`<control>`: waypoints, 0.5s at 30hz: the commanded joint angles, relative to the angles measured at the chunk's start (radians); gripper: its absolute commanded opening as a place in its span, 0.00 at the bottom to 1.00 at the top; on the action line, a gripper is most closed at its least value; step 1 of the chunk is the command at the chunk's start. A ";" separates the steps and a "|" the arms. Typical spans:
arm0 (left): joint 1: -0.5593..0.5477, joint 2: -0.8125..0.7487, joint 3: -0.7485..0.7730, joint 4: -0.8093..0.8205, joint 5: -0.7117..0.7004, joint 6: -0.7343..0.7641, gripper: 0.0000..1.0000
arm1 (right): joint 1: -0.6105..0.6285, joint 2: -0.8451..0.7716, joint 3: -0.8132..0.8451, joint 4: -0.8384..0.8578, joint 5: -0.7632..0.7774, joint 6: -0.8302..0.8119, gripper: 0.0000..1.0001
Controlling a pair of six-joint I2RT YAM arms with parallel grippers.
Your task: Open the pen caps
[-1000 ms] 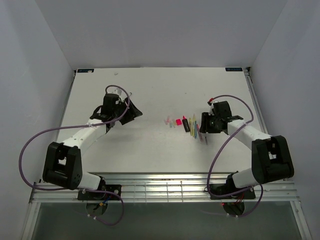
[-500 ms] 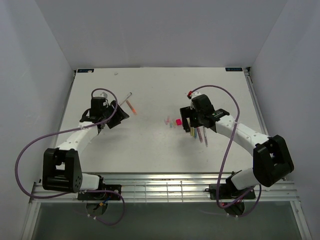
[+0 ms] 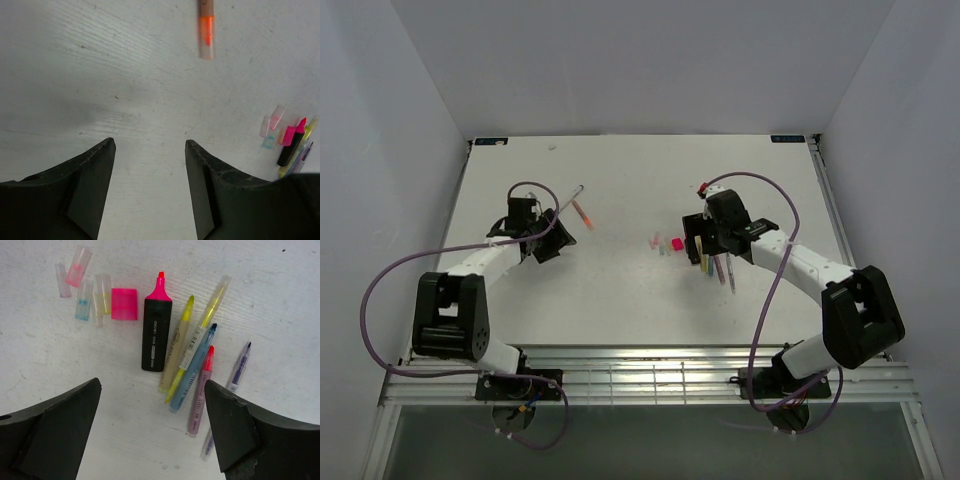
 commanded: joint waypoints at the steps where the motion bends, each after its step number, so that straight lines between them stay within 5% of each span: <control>1: 0.008 0.050 0.050 0.023 -0.011 0.019 0.68 | -0.010 0.040 0.030 0.031 -0.062 0.010 0.90; 15: 0.002 0.371 0.375 0.068 0.050 -0.016 0.54 | 0.003 0.038 0.049 0.106 -0.086 -0.026 0.95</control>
